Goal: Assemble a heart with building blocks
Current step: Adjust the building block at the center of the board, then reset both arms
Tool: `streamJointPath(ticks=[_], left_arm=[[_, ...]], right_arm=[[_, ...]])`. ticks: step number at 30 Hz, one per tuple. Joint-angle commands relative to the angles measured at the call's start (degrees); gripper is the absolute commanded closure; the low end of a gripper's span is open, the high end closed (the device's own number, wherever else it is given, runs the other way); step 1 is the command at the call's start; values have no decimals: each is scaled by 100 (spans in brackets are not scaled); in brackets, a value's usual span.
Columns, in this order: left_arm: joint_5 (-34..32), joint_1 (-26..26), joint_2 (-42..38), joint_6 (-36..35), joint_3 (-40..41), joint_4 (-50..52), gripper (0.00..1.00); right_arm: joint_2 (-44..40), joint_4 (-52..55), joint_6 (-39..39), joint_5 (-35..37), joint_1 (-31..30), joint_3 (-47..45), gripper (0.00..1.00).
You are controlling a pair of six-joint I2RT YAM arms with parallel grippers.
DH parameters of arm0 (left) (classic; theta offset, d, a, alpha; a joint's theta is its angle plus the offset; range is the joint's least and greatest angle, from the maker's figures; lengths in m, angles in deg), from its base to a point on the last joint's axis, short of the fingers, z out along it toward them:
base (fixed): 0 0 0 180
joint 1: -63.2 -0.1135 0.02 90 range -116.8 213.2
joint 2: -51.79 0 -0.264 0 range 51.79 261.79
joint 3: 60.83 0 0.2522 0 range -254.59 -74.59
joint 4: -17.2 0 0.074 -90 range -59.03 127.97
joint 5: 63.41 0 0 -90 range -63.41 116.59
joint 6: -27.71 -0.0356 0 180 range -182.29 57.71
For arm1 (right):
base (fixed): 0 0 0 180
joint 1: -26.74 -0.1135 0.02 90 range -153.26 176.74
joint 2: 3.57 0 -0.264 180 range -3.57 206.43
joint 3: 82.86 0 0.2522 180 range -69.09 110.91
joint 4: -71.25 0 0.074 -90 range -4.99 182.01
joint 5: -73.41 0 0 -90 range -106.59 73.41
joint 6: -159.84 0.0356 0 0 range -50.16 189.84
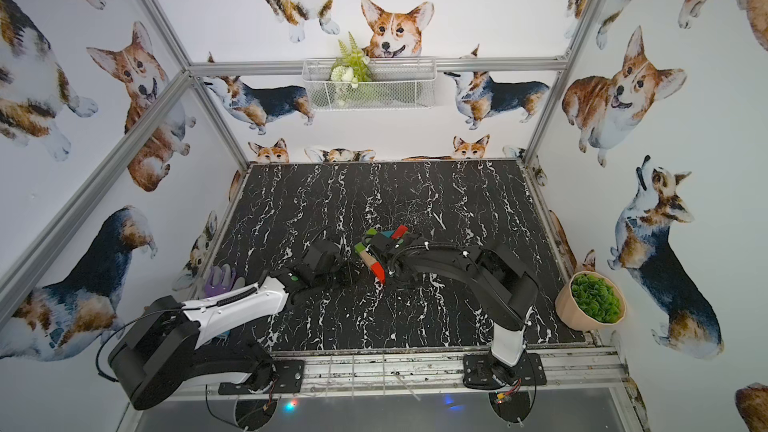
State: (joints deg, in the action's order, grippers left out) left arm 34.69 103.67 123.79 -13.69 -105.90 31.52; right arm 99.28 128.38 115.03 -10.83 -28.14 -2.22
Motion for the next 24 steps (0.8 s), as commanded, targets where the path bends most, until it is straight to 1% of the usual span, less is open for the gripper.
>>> streamJointPath(ticks=[1,4,7,9,11,14,17,19,22,24], left_arm=[[-188,-13,-406,-52,119,568,70],[-184,-17,-583,-44,199,707,70],[-227,-13,-768,22,341,727,70],[-331,-13,-850,44,410,728,69],[-417,-33,-855,27,408,750,69],[-489,-102,-845,3,250,928,69],[-598,-282,-834,-97,16,1248,68],[-543,-555,-724,-190,-159,1458,67],[-318,-1008,-571,-324,-354,1637,69],[-186,-1296,-548,-413,-447,1721,69]], right_arm=[[-85,262,96,96,-15,51,67],[-677,449,164,221,-15,-277,67],[-1422,818,97,622,23,-351,62],[-1933,1047,-55,672,365,-324,59],[-2152,1044,-265,553,836,-379,59],[-2204,960,-588,307,1526,-399,59],[-2076,858,-789,106,1946,-292,59],[-1920,751,-890,-5,2169,-229,59],[-1623,482,-955,-320,2562,-204,60],[-1371,371,-1038,-350,2617,-90,61]])
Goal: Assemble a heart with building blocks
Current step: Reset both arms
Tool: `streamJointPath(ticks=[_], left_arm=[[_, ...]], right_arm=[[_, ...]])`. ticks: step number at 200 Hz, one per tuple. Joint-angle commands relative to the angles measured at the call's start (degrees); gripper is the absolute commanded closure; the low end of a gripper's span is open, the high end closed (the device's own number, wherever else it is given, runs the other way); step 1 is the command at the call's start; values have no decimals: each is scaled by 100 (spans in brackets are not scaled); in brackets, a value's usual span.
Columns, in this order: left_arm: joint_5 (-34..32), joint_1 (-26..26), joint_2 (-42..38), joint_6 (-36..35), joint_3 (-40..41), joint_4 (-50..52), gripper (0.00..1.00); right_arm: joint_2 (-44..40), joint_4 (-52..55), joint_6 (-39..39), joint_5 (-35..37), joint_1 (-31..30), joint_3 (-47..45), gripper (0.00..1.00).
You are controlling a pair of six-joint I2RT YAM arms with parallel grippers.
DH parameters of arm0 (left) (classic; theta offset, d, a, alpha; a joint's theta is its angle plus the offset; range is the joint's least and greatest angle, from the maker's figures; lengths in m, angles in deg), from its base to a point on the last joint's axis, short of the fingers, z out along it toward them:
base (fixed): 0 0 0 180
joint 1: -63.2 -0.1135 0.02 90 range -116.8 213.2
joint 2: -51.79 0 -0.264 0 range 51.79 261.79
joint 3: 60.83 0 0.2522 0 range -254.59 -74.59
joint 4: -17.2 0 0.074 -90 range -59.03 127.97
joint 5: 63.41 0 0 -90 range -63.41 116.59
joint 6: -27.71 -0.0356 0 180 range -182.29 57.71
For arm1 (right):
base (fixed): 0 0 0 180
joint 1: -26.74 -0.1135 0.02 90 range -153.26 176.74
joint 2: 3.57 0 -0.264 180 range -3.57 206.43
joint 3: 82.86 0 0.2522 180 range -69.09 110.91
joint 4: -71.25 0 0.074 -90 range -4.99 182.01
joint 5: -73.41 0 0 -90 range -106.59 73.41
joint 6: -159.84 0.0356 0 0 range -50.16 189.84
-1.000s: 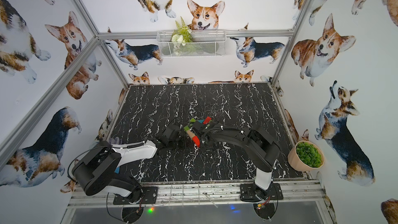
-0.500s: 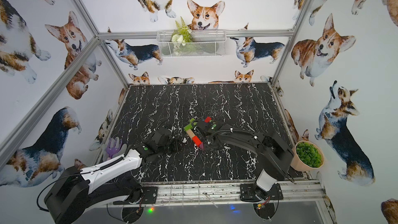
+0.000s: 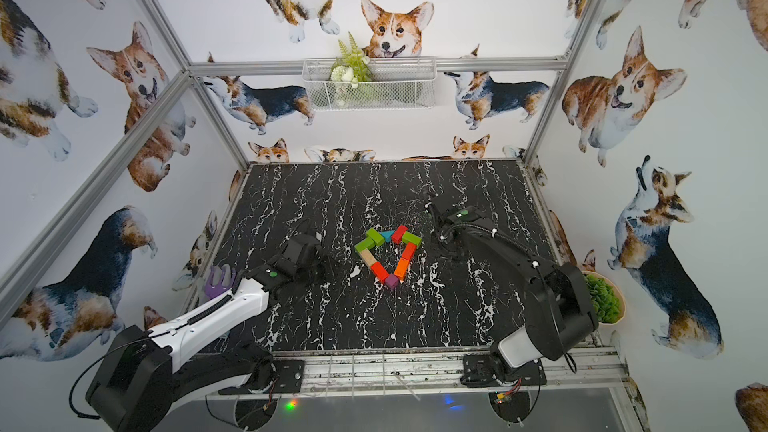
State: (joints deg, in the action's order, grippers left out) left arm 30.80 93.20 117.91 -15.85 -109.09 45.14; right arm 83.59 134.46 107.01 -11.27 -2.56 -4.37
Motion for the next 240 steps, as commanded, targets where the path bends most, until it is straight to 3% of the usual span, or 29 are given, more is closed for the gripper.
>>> streamJointPath(ticks=[1,32,55,66,98,121,173,240], left_arm=[[261,-348,45,-221,-172,390,69],[384,-555,49,-425,-352,593,69],[496,-781,10,-609,-450,816,66],[582,-920,-10,-689,-506,902,66],[768,-1135,-72,-810,-663,1052,64],[817,-1145,-74,-805,-642,1017,64],[940,-1176,-168,-776,-272,878,64],[1186,-1203,-223,-664,227,472,64]], right_arm=[[311,-243,-236,-323,65,187,63],[548,-374,-201,-446,28,231,65],[455,-251,-303,-168,30,346,60],[424,-127,-370,-45,43,464,55],[673,197,-510,-77,26,859,27],[1090,390,-461,329,-355,1315,11],[2056,757,98,1051,-1156,2077,9],[2367,746,329,1026,-1556,2130,9]])
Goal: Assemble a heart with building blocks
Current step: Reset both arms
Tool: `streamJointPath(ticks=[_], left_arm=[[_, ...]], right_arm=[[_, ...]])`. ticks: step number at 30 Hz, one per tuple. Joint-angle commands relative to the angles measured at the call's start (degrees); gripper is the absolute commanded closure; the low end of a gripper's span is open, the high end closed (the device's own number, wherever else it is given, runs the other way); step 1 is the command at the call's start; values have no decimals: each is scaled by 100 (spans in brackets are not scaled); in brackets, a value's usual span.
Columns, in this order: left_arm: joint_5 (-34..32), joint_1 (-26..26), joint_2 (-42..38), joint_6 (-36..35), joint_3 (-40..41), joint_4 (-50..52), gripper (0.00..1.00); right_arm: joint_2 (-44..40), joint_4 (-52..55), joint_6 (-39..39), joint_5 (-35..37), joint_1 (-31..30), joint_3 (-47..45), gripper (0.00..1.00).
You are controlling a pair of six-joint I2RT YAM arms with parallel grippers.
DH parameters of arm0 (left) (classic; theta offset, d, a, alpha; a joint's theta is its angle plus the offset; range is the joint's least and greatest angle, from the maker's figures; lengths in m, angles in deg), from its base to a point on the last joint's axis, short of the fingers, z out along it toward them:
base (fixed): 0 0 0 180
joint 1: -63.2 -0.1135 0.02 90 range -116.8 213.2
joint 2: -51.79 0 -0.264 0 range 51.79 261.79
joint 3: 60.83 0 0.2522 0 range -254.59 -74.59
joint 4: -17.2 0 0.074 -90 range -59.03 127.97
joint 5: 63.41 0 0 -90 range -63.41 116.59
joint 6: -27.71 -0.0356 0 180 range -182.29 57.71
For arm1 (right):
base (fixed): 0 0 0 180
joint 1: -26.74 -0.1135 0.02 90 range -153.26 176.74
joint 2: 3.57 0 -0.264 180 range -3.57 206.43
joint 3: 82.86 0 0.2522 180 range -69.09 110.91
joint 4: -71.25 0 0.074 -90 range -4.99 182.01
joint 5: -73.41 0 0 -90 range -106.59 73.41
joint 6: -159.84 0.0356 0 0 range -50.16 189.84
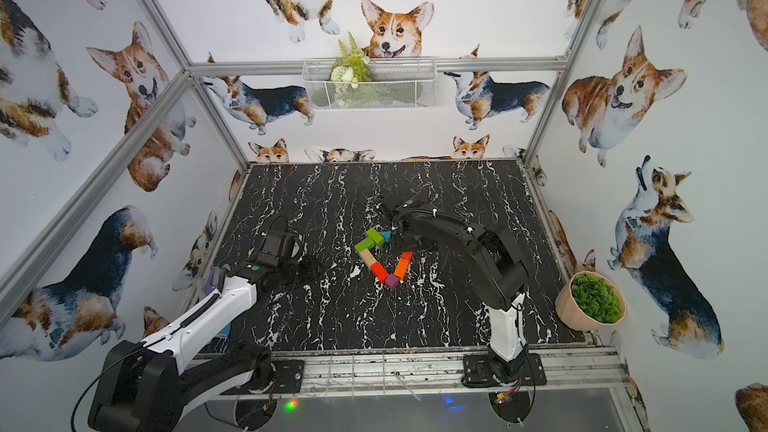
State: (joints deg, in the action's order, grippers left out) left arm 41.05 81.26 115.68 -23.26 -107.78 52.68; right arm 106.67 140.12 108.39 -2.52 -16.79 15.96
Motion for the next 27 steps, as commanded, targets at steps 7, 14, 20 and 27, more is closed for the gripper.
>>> streamJointPath(ticks=[7,14,20,27], left_arm=[[426,3,194,228,330,-642,65],[221,-7,60,-128,-188,-132,65],[114,16,227,-309,-937,127,63],[21,118,154,-305,-1028,220,67]], right_arm=[[0,268,238,245,-200,90,11],[-1152,254,-12,759,-103,-366,11],[-2624,-3,-461,277,637,-1150,12],[-4188,-449,-539,146,1352,-2249,13]])
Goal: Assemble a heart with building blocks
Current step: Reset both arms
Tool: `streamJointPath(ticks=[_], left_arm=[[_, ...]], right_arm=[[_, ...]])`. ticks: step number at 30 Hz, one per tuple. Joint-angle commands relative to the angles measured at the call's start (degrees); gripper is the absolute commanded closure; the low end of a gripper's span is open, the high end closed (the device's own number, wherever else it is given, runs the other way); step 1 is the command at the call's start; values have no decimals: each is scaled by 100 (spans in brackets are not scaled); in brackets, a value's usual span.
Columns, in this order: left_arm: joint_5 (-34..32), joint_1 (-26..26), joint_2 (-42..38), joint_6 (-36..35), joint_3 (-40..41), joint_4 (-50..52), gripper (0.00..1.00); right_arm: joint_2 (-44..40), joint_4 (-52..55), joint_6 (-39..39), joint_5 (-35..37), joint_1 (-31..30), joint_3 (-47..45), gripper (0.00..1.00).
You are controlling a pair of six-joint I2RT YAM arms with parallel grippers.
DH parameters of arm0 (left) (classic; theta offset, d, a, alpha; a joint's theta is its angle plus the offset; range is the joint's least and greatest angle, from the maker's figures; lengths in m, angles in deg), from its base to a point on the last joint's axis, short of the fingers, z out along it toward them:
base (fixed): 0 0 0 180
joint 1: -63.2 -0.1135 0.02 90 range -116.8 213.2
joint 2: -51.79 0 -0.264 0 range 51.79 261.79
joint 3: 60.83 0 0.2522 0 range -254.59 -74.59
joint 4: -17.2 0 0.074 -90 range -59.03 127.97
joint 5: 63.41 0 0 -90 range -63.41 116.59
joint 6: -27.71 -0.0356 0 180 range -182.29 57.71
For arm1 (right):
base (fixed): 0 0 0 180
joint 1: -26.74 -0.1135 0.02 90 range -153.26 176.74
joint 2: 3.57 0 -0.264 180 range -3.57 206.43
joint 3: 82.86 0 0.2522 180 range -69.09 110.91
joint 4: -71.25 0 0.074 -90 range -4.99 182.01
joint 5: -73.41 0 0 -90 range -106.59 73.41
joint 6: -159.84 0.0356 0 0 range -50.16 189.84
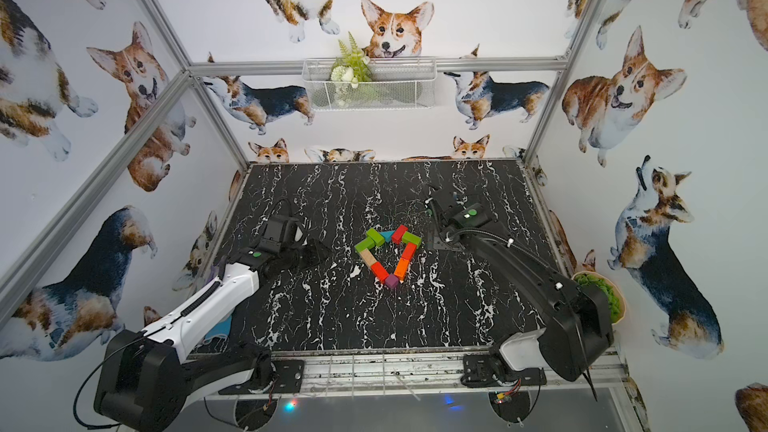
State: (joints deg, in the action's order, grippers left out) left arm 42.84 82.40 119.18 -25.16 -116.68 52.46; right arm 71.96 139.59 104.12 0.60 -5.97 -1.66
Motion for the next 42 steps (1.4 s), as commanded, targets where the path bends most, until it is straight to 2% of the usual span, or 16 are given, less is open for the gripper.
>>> streamJointPath(ticks=[1,6,10,12,14,15,18,21,25,28,31,33,35,39,41,42], left_arm=[[-283,-3,-314,-194,-223,353,66],[-1273,-74,-958,-924,-982,799,57],[-2935,-92,-1545,-1364,-1090,501,45],[-3805,-92,-1922,-1586,-745,-133,33],[-4256,-110,-2250,-2139,19,-1114,22],[-4665,-111,-2380,-2263,506,-1705,0],[-5695,-174,-2575,-2754,1638,-3482,0],[-5639,-544,-2064,-3670,2469,-5310,0],[-4973,-1335,-823,-3544,2435,-5350,0],[-4352,-1560,90,-3455,2558,-6115,0],[-3550,-1624,625,-3694,2418,-6288,0],[-3076,-1781,799,-3681,2441,-6639,0],[-2834,-1852,880,-3646,2266,-6358,0],[-2231,-1936,1193,-3533,1916,-6120,0],[-2131,-1946,1613,-3329,2291,-7373,0],[-2157,-1895,1972,-3366,2491,-8029,0]], right_arm=[[-975,-590,-151,-198,330,-697,13],[-2282,-1462,-152,655,364,-1528,8],[-2658,-2130,35,1756,370,-1942,7],[-2927,-3044,-132,2240,371,-2564,14],[-3188,-4144,-1011,2315,370,-3229,5],[-3332,-4771,-1603,2293,371,-3586,0],[-3346,-5766,-2275,2996,432,-4119,0],[-2689,-6304,-2316,3743,739,-4367,0],[-1801,-6888,-2357,4244,1486,-4651,0],[-1562,-7908,-2526,4053,1949,-5153,0],[-1632,-8688,-2865,3028,2171,-5452,0],[-1510,-9159,-2764,1923,2475,-5557,0],[-1230,-9542,-2515,1206,2720,-5572,0],[425,-11243,-2874,413,2875,-5495,0],[572,-10564,-3108,-545,2875,-5216,0],[754,-10963,-3163,-581,2875,-5286,0]])
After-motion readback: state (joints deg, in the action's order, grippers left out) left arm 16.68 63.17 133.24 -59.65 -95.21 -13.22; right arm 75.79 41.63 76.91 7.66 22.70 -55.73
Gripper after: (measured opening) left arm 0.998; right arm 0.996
